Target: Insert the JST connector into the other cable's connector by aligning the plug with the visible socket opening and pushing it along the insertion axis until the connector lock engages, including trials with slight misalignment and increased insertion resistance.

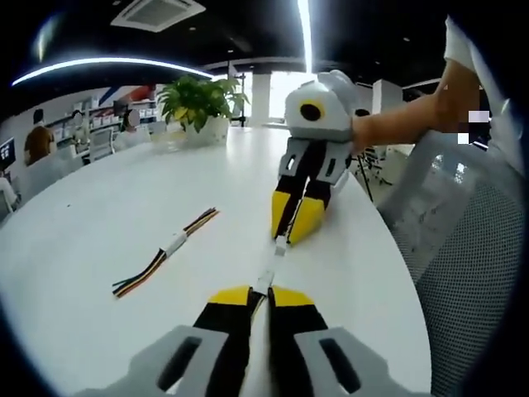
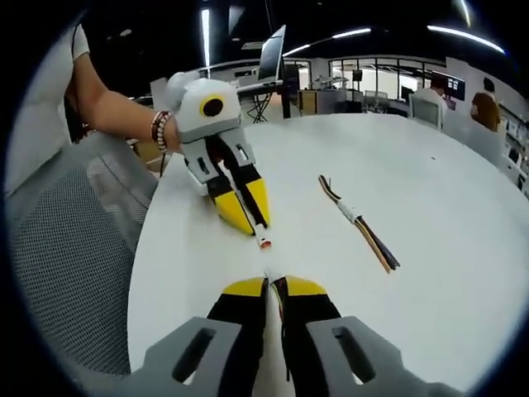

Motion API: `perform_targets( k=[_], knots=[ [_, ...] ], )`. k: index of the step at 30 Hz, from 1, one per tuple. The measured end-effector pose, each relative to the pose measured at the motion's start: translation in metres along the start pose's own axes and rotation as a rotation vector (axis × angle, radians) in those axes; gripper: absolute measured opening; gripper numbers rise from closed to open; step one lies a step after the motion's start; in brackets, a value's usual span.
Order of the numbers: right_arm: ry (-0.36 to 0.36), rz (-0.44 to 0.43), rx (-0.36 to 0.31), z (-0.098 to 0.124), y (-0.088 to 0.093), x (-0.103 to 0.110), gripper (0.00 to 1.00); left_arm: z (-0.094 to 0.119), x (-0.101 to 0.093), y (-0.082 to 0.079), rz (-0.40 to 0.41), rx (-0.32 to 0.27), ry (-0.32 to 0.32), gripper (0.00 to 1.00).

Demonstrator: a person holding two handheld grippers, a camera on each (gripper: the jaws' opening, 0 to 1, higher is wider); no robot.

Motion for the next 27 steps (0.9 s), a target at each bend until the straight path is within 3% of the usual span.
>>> perform_targets(
  k=[5,20,27],
  knots=[
    [0.021,0.002,-0.038,-0.004,-0.012,-0.001,0.03,0.0,-0.001,-0.007,0.0,-0.017,-0.003,0.0],
    [0.007,0.014,-0.005,-0.012,-0.012,0.004,0.03,-0.001,-0.004,-0.01,-0.038,0.002,-0.008,0.0],
    [0.014,-0.046,0.012,-0.013,-0.011,0.001,0.03,0.0,-0.005,-0.011,-0.044,0.001,-0.009,0.0]
  ],
)
Point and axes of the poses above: the point that each gripper's makers call its tool centre point, and the gripper's own axes: z roughly backward along the fingers, x roughly to its left, y roughly out of its underside, the point moved 7 cm from there along z, roughly backward along the fingers, and after that the axes turned 8 degrees about x, right-handed, at the moved point
